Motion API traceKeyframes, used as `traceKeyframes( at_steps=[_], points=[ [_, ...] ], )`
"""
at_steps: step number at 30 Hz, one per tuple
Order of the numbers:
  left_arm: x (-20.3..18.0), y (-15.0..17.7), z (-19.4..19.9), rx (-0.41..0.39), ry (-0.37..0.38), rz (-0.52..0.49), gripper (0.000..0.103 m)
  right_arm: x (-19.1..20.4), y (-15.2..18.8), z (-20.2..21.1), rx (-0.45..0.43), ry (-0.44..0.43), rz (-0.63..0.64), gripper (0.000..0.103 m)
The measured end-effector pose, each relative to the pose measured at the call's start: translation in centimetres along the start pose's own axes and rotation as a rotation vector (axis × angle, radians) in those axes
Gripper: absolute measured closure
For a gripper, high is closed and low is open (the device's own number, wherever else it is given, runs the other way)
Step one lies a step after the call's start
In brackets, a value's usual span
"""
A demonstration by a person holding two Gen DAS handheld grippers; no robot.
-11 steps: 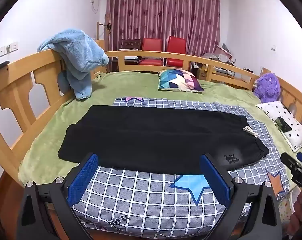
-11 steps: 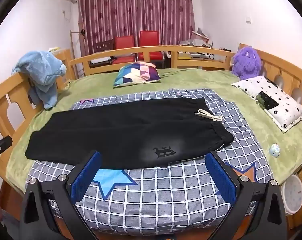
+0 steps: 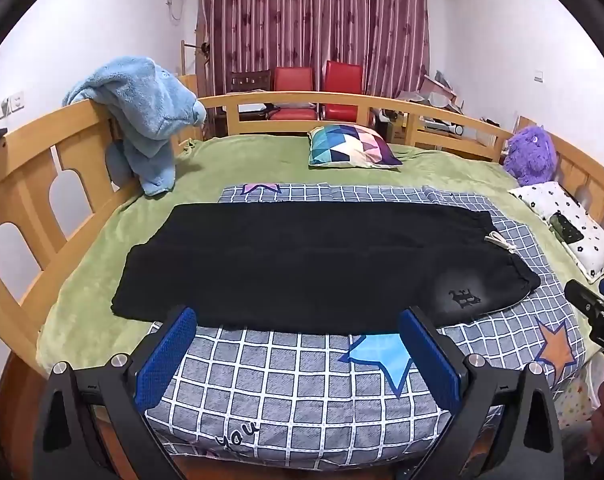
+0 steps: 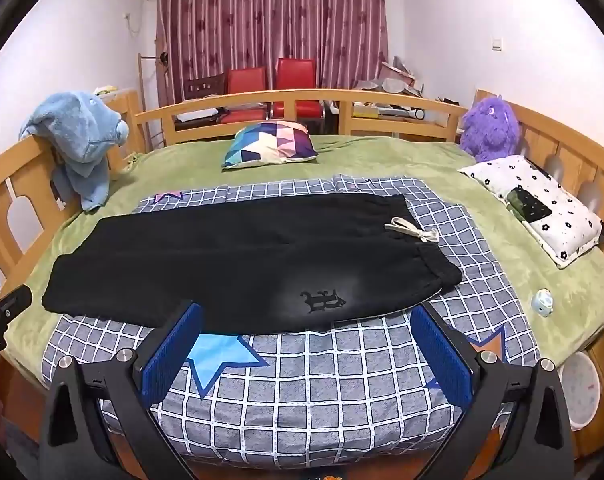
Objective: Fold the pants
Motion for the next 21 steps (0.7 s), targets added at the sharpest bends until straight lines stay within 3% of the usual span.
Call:
traceKeyframes(
  at_steps=[7,21],
  points=[
    [0.3,0.4,-0.4,0.020,0.011,0.032,0.001,-2.4,0.1,0.4,0.000,-0.006,-0.014,0.001],
    [-0.1,0.4,-0.4,0.025,0.010,0.034,0.001,-2.6,0.1,0.5,-0.005,-0.010,-0.015,0.001]
  ],
)
Point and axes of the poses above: each gripper's, at about its wrist camera, not at the fingertips, and z roughly against the way its jaws point, x to its left, y to its underside, the point moved 9 cm from there along -z, roughly the way its jaws point, and after that the axes turned 7 degrees about -x, right-handed, at the moved point
